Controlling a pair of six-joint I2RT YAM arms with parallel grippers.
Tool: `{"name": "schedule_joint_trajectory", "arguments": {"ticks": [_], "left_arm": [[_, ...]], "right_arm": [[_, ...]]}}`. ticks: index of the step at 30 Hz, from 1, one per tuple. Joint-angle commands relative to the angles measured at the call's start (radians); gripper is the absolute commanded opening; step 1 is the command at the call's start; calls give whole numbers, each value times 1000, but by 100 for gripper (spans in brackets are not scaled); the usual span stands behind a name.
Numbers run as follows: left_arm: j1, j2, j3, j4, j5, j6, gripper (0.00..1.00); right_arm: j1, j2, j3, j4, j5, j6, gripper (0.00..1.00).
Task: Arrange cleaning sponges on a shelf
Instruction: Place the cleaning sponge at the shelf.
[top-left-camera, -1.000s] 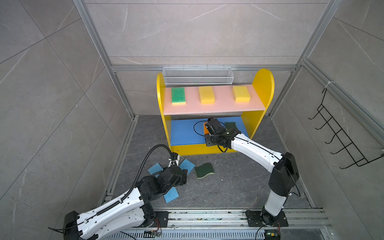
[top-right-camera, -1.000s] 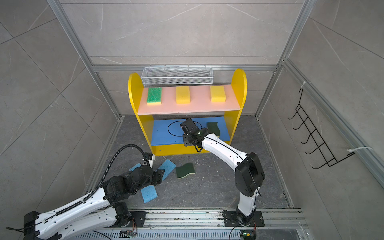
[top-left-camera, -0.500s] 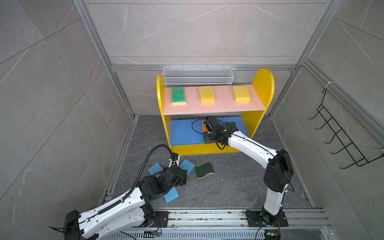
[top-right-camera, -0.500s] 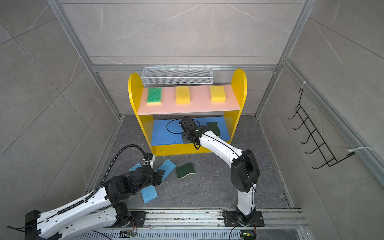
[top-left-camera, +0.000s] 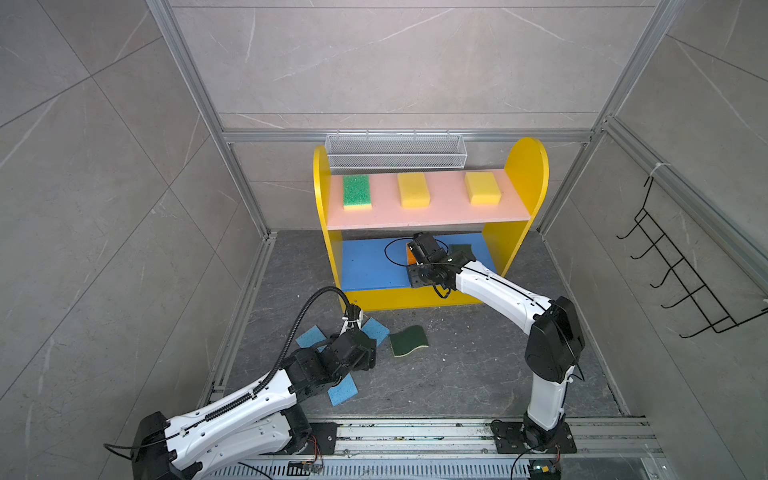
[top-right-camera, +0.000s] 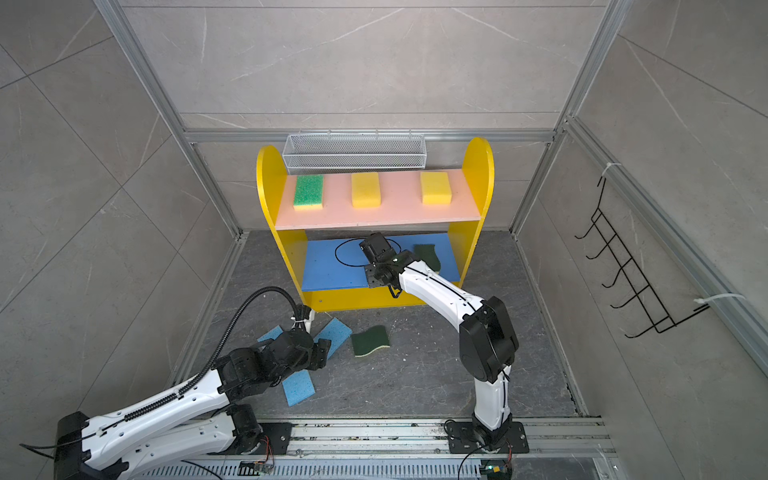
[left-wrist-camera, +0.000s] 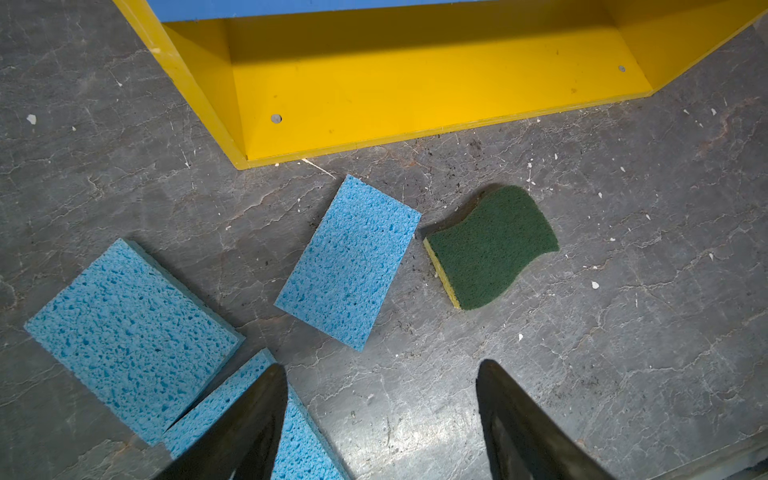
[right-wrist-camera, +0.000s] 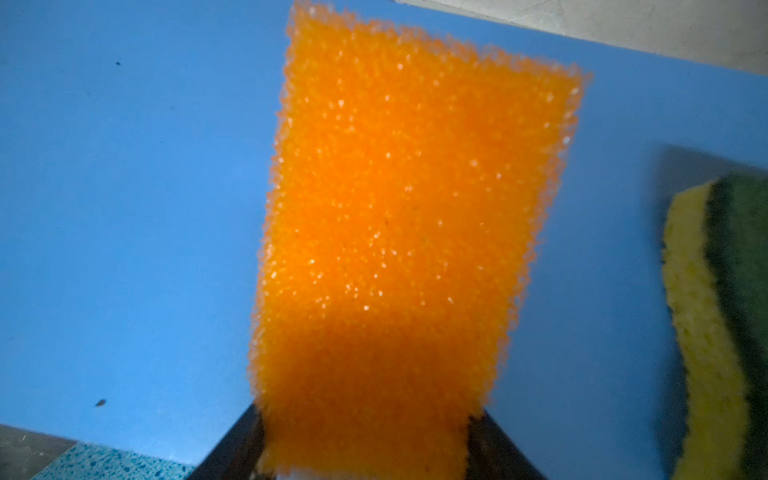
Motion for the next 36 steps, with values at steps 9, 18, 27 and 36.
{"name": "schedule_joint_trajectory", "arguments": {"ticks": [9, 18, 27, 36], "left_arm": [[3, 16, 27, 29, -25, 2, 75], [3, 22, 21, 38, -26, 3, 75], [3, 18, 20, 35, -26, 1, 75], [3, 19, 18, 44, -25, -3, 75]], "right_arm": [[-6, 36, 19, -17, 19, -6, 68], [-14, 55, 34, -17, 24, -9, 72], [-15, 45, 34, -38, 4, 16, 73], [-15, 1, -16, -34, -64, 17, 72]]}}
